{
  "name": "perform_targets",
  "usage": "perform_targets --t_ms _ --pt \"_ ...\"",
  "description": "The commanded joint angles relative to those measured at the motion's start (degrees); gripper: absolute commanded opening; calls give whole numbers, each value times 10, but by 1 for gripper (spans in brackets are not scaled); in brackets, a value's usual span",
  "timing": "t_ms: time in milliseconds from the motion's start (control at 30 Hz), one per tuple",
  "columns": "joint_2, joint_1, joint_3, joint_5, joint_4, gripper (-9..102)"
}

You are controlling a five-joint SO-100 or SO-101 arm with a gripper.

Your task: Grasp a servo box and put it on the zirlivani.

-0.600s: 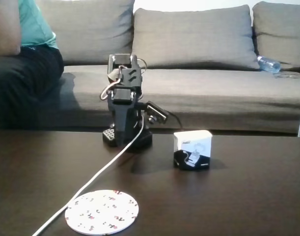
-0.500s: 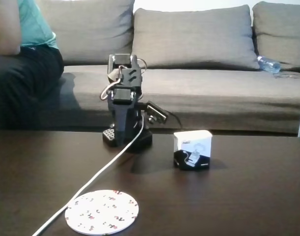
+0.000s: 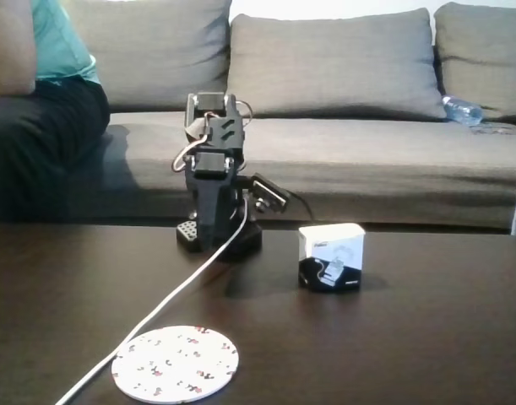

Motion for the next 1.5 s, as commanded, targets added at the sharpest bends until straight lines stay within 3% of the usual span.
perform_targets --t_ms 0,533,633,800,900,1100,1333,1467 --pt "-1 -3 19 -1 21 0" --pt "-1 7 11 0 22 0" --pt "-8 -4 -67 0 33 1" --pt "-10 -62 -209 5 88 14" --pt "-33 -113 -301 14 106 16" --pt "-223 -238 -415 36 110 16" --pt "-508 -423 -555 198 189 16" --pt "-616 -437 -563 211 192 16"
